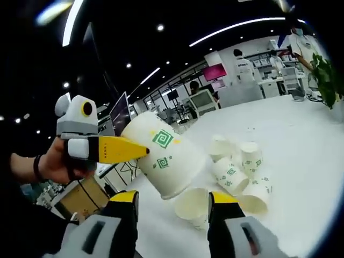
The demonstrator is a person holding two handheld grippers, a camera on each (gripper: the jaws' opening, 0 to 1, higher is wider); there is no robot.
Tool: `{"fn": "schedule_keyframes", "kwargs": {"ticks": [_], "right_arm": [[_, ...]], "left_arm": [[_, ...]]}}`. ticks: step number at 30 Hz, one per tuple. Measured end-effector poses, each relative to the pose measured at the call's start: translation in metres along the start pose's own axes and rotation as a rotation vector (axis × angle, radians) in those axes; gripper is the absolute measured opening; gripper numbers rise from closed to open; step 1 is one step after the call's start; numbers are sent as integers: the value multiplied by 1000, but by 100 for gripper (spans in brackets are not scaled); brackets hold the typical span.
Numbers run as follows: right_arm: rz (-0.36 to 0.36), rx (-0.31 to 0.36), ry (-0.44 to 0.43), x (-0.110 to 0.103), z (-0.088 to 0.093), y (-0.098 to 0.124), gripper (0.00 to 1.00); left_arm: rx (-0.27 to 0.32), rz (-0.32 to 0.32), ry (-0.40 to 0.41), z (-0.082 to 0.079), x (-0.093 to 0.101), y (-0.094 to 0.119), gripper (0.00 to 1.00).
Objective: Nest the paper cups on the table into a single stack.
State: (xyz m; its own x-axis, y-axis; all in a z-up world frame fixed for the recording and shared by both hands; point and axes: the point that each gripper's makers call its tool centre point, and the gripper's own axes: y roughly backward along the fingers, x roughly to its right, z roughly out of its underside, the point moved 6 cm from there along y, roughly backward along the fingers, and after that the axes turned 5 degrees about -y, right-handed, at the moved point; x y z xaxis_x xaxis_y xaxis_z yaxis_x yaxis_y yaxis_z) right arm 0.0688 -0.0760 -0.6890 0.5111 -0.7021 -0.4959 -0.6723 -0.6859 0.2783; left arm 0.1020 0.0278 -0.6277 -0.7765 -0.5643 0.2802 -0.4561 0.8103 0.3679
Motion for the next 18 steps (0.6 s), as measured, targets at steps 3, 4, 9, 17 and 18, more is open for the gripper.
{"fn": "schedule_keyframes", "kwargs": {"ticks": [3, 4, 9, 17, 18], "right_arm": [[-25, 7, 10, -2, 0, -2, 40], [-32, 7, 14, -1, 0, -3, 37], [-62, 28, 39, -6, -5, -3, 24], [-90, 39, 68, -9, -6, -1, 15], [-93, 38, 72, -10, -6, 0, 13]], "left_arm": [[1, 8, 11, 1, -3, 2, 34], [4, 10, 20, 1, -3, 2, 34], [11, 17, 44, 2, -5, 4, 34], [30, 47, 117, 1, -10, 5, 34], [34, 52, 130, 1, -11, 4, 34]]}}
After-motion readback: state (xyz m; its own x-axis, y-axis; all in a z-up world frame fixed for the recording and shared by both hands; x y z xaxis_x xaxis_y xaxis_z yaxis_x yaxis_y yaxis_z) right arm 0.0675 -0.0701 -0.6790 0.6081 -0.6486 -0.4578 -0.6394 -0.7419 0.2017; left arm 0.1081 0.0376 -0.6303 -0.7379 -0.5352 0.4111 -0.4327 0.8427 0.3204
